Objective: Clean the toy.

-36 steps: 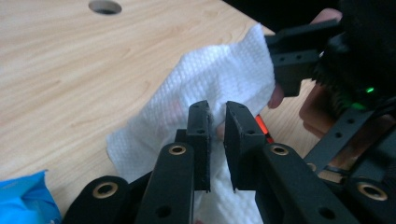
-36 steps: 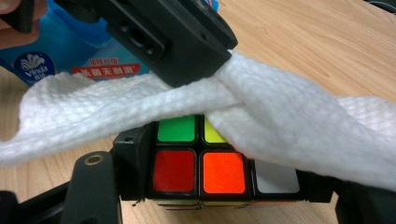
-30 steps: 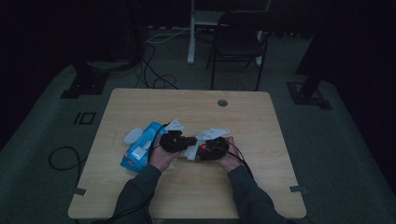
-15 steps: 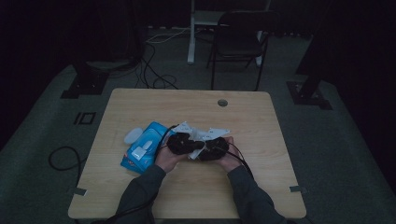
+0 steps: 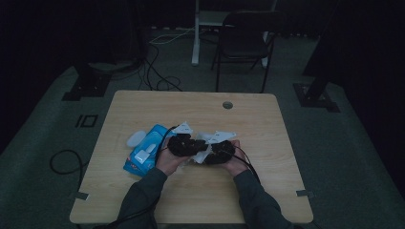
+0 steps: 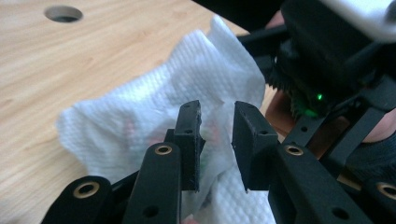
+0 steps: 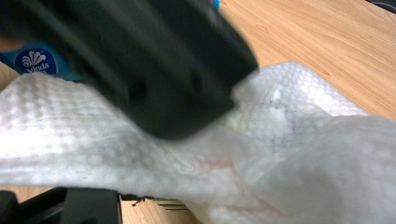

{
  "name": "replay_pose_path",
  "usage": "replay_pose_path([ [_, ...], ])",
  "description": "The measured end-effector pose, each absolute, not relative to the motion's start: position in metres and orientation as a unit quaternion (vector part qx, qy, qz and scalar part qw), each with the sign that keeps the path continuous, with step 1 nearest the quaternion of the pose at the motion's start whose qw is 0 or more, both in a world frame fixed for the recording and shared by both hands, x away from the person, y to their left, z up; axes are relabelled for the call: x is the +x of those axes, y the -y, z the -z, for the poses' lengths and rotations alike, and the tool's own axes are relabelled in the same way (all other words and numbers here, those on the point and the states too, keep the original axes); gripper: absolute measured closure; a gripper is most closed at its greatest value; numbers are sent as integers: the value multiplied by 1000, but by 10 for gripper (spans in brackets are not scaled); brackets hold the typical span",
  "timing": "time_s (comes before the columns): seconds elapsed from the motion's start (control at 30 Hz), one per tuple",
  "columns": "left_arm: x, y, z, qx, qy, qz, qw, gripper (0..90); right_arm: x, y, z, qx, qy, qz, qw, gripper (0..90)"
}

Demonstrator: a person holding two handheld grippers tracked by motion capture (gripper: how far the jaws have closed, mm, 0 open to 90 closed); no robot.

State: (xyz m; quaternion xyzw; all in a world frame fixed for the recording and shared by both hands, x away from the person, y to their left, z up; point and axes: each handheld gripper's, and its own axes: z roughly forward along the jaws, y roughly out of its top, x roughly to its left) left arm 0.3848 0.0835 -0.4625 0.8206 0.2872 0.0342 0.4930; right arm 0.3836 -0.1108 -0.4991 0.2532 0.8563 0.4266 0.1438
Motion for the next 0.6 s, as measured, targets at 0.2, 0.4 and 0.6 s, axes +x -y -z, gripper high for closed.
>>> replay_pose_path([
  [0.2,388,-90,462,821,-301,-68,481,679,383,111,499,253,-855,-429,144,337],
  [0.4,389,-89,471,823,-299,-63,479,608,383,110,497,252,-856,-428,146,338],
  [0.6,388,-86,472,824,-289,-68,482,570,384,111,498,253,-856,-425,147,338],
])
